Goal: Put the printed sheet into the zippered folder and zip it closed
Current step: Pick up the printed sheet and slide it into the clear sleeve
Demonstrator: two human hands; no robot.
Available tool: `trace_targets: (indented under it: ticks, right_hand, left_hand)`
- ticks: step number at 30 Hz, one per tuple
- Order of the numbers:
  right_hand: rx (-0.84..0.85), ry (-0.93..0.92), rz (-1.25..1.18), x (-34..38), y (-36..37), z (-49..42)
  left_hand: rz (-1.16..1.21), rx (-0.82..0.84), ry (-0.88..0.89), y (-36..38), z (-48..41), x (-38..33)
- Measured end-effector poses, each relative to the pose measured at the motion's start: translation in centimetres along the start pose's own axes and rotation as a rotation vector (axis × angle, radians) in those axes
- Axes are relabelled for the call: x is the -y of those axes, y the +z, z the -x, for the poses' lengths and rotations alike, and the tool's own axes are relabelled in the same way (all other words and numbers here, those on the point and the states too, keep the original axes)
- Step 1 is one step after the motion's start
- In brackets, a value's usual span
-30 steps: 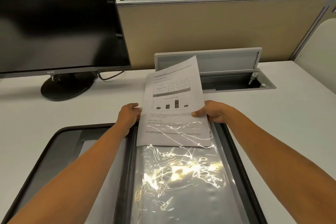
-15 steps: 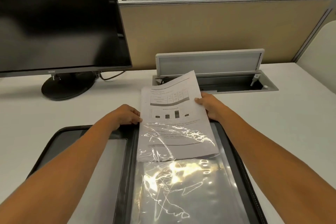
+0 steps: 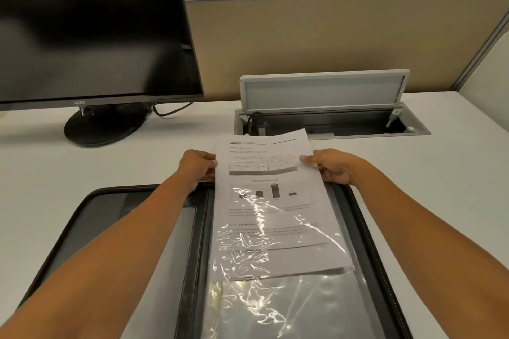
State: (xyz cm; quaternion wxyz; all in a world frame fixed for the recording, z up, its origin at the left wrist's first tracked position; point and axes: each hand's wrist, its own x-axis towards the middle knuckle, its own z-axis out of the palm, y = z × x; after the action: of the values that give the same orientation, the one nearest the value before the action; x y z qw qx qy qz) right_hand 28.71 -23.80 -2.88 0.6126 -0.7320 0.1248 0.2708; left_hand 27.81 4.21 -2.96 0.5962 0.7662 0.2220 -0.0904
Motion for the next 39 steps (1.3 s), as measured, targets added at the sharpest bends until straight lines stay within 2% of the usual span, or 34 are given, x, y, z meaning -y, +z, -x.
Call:
trace_targets:
  ticks: [2,4,9,14,20,26,34,39]
  right_hand:
    - [-0.217,-0.072,0.013,-0.1,0.7,-0.8]
    - [-0.332,-0.096,0.02,-0.1,1.3,-1.4]
    - [-0.286,-0.043,0.158,-0.4,2.3,-1.8]
    - [-0.254,-0.043,0.058,-0.4,2.1,-1.6]
    - [-0.392,-0.135,0.061,0.4,2.2,-2.3]
    - [-0.424,-0.21,0.289,1.2,2.2,-2.8]
    - [-0.474,-0.201,0.327,0.8,2.3,-2.8]
    - [-0.374,-0.195,0.441,0.4,2.1,-2.0]
  left_hand:
    - [-0.027,0.023,0.004,0.2,0.1,0.0]
    - [-0.05,0.039,-0.005,0.3,0.1,-0.1]
    - [-0.11,0.069,-0.057,0.2,0.0,-0.2]
    - [-0.101,0.122,-0.085,0.3,0.2,-0.9]
    - [-0.076,0.072,-0.012,1.2,-0.7,-1.3]
    - [-0.164,0.076,0.027,2.0,-1.3,-2.1]
    - [-0.364,0.143,0.008,1.5,-0.8,-2.2]
    - [-0.488,0.147,0.099,1.2,-0.2,-1.9]
